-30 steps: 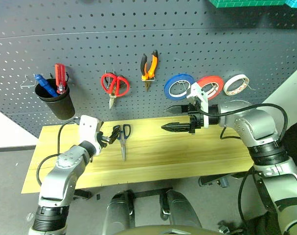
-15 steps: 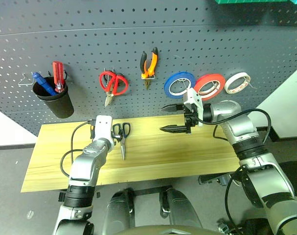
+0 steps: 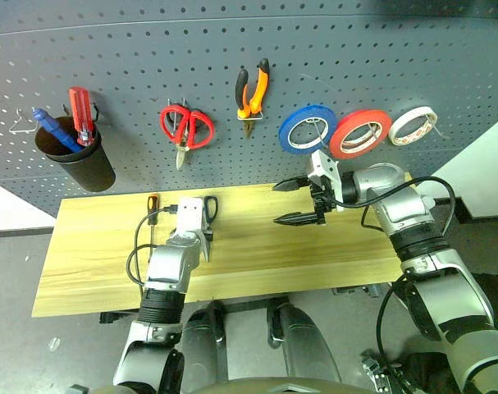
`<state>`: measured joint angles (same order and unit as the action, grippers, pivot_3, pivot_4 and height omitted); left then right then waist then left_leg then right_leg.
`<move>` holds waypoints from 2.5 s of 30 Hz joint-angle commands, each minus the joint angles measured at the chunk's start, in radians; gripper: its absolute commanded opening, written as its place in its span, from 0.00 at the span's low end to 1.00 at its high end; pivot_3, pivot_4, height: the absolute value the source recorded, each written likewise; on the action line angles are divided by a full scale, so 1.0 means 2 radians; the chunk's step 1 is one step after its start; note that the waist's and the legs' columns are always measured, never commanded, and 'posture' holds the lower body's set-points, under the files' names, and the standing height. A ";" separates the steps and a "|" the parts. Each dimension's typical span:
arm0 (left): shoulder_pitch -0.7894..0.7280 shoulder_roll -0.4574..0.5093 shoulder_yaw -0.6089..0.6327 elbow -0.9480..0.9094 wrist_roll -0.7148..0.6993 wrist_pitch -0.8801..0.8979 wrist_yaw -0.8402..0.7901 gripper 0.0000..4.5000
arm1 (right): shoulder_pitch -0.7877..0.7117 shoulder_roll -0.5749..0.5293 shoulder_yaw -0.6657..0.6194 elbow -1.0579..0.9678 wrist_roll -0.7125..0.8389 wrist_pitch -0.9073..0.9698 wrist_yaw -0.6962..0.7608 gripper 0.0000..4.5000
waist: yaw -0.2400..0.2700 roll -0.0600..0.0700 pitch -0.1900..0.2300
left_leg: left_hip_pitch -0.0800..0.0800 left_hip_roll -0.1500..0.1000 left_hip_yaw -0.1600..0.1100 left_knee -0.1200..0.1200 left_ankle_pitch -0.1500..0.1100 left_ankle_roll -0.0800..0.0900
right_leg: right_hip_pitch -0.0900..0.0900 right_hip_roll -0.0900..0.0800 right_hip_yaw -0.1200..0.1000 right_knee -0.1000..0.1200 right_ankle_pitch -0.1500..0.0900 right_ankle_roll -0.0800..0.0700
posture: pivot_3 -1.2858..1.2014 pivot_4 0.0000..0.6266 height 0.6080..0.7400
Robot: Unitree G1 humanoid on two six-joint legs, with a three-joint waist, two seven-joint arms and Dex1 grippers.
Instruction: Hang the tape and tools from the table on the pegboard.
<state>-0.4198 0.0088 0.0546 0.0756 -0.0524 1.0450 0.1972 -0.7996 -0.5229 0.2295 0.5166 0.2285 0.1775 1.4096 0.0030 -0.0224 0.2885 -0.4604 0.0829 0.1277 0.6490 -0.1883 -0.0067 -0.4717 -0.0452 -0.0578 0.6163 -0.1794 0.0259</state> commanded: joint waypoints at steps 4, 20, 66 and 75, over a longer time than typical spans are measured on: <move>-0.017 -0.024 0.027 -0.010 0.000 0.038 0.011 0.88 | 0.006 -0.006 -0.014 -0.022 -0.002 0.002 -0.003 0.99 | 0.004 0.000 0.006 | -0.001 0.000 0.000 0.000 0.000 0.000 | -0.001 0.000 0.000 0.000 0.000 0.000 | 0.52 0.57 1.00; -0.038 -0.013 0.027 0.036 0.001 0.067 -0.015 0.88 | 0.045 -0.016 -0.029 -0.074 0.002 0.034 -0.036 0.99 | 0.002 0.000 0.006 | 0.000 0.000 0.000 0.000 -0.001 -0.001 | -0.001 -0.001 0.000 0.000 -0.002 0.003 | 0.50 0.56 1.00; 0.290 0.194 0.032 -0.354 -0.126 -0.188 -0.335 0.15 | 0.026 -0.027 -0.069 -0.124 0.069 0.069 -0.006 1.00 | -0.007 0.000 0.005 | -0.004 -0.001 0.001 -0.003 -0.001 -0.001 | -0.005 -0.002 0.000 -0.003 -0.001 0.000 | 0.53 0.36 1.00; 0.380 0.192 0.032 -0.377 -0.118 -0.376 -0.372 0.15 | 0.013 -0.034 -0.074 -0.134 0.078 0.076 0.000 1.00 | -0.008 0.000 0.002 | -0.009 -0.001 0.001 -0.002 -0.001 -0.001 | -0.010 -0.002 0.000 -0.003 -0.001 0.000 | 0.53 0.32 1.00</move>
<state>0.3463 0.4073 0.0956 -0.6432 -0.2717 0.3594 -0.5562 -0.7485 -0.5768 0.1097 0.2813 0.3662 0.3346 1.4025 -0.0130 -0.0216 0.2930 -0.4782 0.0814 0.1304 0.6447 -0.1911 -0.0093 -0.4913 -0.0482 -0.0568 0.6108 -0.1812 0.0268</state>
